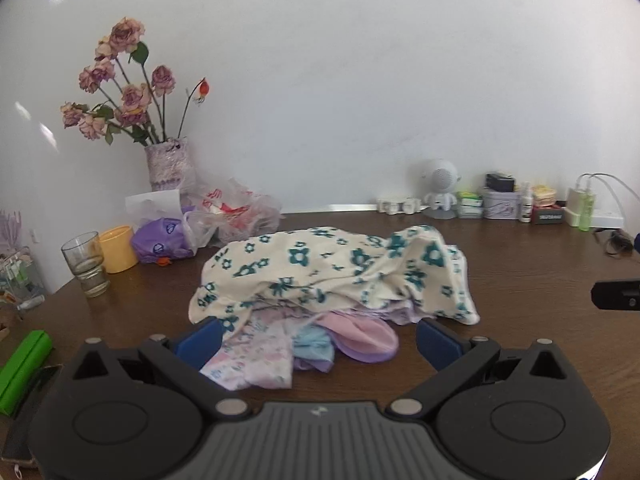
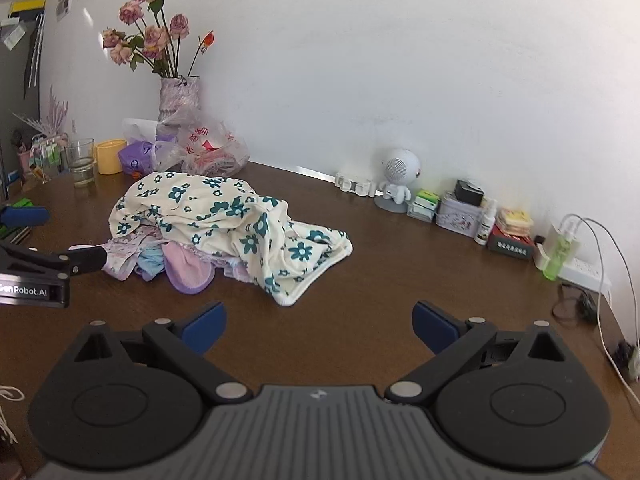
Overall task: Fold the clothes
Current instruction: 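Reach both grippers to the cream floral shirt and grasp its edges, then lift the cream floral shirt with both grippers and shake it out in the air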
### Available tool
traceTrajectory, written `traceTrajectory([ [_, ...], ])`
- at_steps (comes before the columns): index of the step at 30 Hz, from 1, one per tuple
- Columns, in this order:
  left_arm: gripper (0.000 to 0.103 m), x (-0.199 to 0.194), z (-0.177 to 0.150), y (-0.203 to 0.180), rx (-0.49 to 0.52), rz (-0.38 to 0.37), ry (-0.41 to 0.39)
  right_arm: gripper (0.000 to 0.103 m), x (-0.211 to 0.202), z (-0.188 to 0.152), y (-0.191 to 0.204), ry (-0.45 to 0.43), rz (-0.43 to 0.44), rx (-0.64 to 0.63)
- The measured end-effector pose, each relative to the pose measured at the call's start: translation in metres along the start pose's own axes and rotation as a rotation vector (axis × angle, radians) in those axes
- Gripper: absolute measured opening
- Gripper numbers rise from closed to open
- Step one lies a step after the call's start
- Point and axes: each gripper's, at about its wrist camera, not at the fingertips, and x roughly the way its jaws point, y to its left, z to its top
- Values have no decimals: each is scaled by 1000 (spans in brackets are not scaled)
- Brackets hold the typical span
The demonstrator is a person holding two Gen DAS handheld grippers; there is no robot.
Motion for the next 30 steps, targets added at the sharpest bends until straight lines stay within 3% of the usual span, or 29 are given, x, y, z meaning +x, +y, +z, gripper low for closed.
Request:
traceTrajectory([
  [3, 103, 51, 11, 20, 17, 28, 30, 93, 54, 19, 10, 38, 10, -16],
  [6, 102, 92, 13, 26, 77, 5, 57, 86, 110, 24, 17, 91, 32, -17],
  [12, 97, 135, 7, 18, 251, -50, 60, 72, 181, 22, 22, 177, 88, 8],
  [15, 93, 147, 4, 13, 327, -68, 48, 35, 191, 22, 23, 179, 136, 8],
  [16, 91, 150, 4, 11, 345, -75, 45, 27, 193, 23, 22, 180, 150, 12],
  [17, 82, 152, 5, 8, 358, -87, 44, 13, 194, 24, 20, 177, 159, 25],
  [18, 66, 154, 6, 5, 372, -104, 44, 8, 194, 27, 18, 169, 154, 43],
  [19, 57, 155, 8, 3, 385, -120, 47, 6, 192, 29, 15, 152, 140, 49],
  [21, 21, 156, 15, -1, 394, -130, 49, 4, 185, 37, 12, 105, 98, 37],
  [22, 14, 155, 21, -2, 392, -130, 45, 4, 180, 41, 9, 81, 75, 29],
  [26, 8, 132, 54, -4, 377, -107, -40, 3, 148, 65, -8, -10, 32, 30],
  [30, 7, 78, 89, -10, 376, -107, -158, 3, 82, 89, -26, -158, 9, 24],
])
